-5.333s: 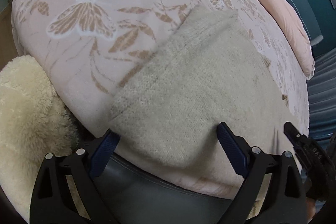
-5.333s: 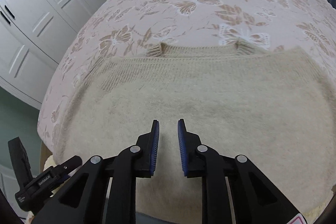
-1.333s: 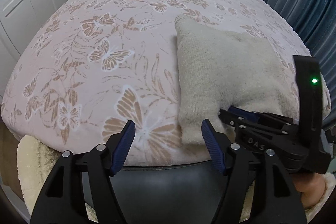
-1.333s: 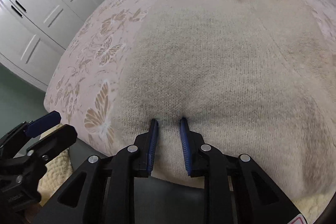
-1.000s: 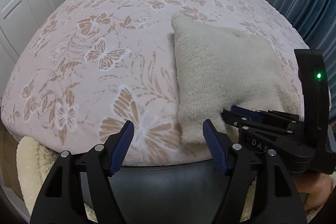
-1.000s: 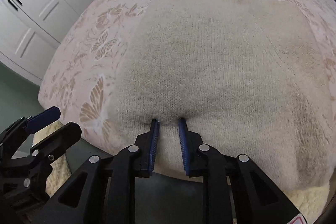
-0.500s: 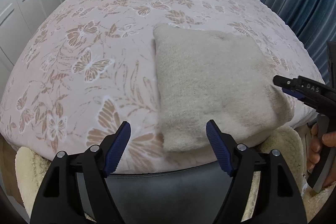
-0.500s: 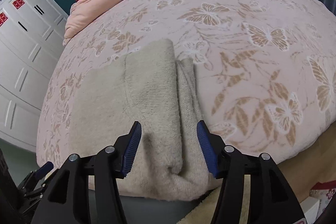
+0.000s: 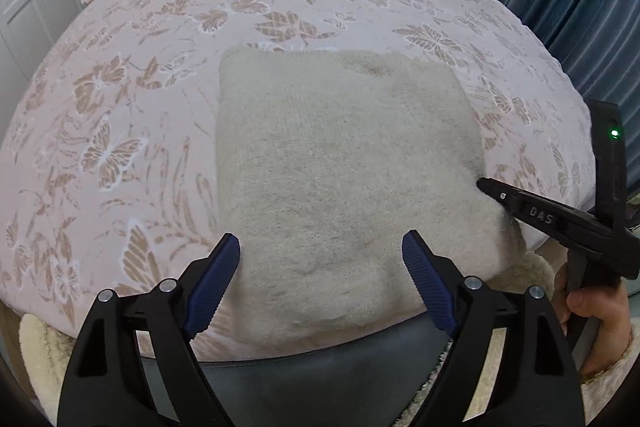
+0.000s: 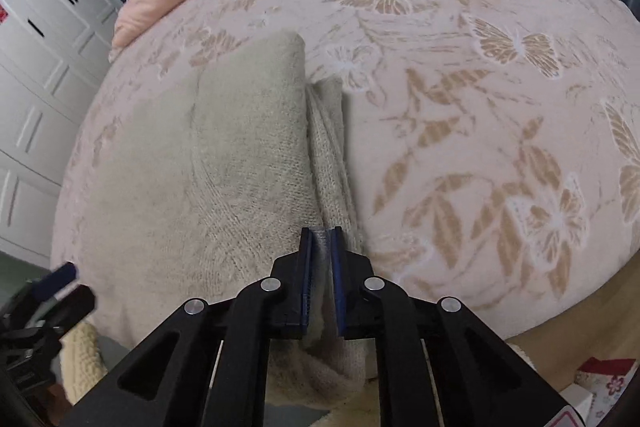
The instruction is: Fold small clothes
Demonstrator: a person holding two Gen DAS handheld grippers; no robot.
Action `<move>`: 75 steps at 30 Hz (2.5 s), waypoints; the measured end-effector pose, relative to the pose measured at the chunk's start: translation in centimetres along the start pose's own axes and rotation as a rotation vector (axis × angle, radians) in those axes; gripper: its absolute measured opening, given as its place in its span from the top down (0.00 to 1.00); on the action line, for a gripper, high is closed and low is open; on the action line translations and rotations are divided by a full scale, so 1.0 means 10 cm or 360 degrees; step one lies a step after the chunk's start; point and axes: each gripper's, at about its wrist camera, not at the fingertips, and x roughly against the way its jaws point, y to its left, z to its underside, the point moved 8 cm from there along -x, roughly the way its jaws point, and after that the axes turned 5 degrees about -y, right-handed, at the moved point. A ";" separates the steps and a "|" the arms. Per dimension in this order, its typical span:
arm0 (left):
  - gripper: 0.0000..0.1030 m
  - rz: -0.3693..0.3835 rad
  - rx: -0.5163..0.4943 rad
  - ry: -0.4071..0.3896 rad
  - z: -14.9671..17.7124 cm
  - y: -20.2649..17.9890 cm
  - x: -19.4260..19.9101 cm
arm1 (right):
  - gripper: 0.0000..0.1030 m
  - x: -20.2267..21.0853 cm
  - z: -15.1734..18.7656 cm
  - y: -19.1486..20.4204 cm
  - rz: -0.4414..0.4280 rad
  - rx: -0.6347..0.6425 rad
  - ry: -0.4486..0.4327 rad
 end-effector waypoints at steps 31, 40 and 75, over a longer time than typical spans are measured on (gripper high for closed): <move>0.51 0.0302 0.0140 0.0160 -0.39 -0.04 0.09 | 0.65 0.56 -0.14 0.49 -0.0436 -0.0290 -0.0190; 0.51 0.0456 -0.0092 -0.0232 -0.96 -0.59 1.18 | 0.65 1.82 -0.59 0.70 -0.0505 -0.0181 -0.0633; 0.18 0.0076 0.0496 -0.0358 -0.06 2.63 0.82 | 0.33 -0.24 0.28 1.97 -0.0266 0.0105 -0.0143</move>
